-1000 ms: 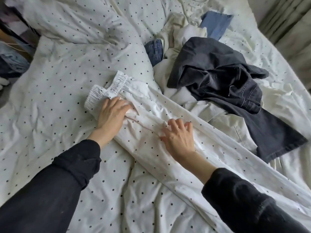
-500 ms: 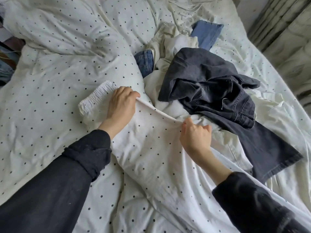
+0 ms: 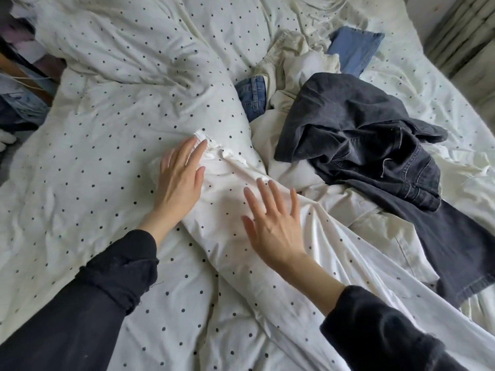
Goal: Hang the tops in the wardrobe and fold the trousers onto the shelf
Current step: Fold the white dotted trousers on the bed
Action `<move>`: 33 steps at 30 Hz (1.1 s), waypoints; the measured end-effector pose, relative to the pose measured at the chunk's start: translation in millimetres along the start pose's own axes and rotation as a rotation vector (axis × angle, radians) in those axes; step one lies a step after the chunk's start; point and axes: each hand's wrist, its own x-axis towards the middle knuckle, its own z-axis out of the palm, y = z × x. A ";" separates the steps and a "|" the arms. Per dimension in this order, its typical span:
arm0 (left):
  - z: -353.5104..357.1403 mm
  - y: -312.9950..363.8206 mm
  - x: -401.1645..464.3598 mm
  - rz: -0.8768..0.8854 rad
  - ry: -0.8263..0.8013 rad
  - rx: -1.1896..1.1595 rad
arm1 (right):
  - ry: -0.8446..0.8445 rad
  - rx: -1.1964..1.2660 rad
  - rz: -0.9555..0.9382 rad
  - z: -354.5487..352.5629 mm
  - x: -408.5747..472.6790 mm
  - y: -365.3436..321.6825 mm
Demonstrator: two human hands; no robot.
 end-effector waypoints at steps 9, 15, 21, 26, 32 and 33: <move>-31.1 -52.5 -3.9 -1.253 -0.189 -1.287 | -0.392 0.082 -0.034 26.8 51.0 -47.0; -43.6 -57.0 -1.0 -1.130 -0.162 -1.153 | -0.454 0.105 0.024 35.3 66.6 -60.7; -110.1 -78.9 -13.2 -0.976 0.142 -0.949 | -0.435 0.139 -0.147 20.7 104.1 -121.0; -149.1 -94.4 -22.1 -0.878 0.201 -0.737 | -0.413 0.113 -0.210 13.8 109.5 -158.8; -137.6 -67.4 -66.7 -0.708 0.134 -0.575 | -0.523 -0.017 -0.170 14.1 36.5 -114.7; -138.0 -56.5 -69.8 -0.677 0.153 -0.552 | -0.531 -0.009 -0.124 10.8 28.8 -102.6</move>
